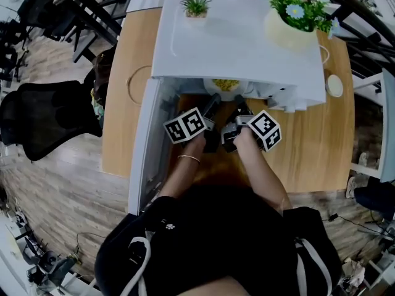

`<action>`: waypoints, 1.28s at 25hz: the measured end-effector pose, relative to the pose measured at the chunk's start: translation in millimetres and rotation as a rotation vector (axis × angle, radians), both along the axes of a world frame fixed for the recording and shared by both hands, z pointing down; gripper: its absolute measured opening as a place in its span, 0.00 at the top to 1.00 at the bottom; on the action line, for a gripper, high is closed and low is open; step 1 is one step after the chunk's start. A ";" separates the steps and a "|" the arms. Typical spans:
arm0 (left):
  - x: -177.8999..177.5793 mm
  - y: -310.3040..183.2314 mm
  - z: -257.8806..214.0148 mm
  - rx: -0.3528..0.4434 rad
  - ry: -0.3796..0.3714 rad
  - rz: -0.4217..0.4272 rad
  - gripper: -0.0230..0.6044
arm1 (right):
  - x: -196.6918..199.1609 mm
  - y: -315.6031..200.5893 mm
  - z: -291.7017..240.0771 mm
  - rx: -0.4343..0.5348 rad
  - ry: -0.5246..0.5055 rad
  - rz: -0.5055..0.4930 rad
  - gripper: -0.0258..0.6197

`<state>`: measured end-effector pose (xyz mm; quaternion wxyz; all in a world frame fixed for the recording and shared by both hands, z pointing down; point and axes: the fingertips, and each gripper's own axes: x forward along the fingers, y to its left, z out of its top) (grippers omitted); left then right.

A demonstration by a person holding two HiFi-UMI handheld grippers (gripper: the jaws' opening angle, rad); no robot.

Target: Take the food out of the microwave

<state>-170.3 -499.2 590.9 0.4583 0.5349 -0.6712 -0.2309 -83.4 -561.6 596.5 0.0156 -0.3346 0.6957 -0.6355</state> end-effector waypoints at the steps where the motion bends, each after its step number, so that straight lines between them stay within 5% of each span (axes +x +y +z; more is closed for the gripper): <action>1: 0.9 0.0 0.0 -0.001 0.000 0.002 0.65 | 1.9 -0.1 -1.0 -0.002 -0.009 0.004 0.93; 9: 12.7 -5.2 0.2 0.008 0.013 0.028 0.65 | 14.7 7.3 -4.9 -0.043 -0.082 0.002 0.94; 12: 19.1 -3.9 1.1 0.004 0.030 0.031 0.81 | 21.9 13.1 -5.4 -0.047 -0.091 -0.004 0.94; 15: 25.8 0.5 0.6 0.016 0.074 0.015 0.83 | 29.3 18.1 -5.7 -0.048 -0.092 0.000 0.94; 32: 54.9 49.0 -34.9 0.087 0.013 -0.023 0.84 | 53.3 59.7 -40.9 0.082 -0.123 -0.097 0.93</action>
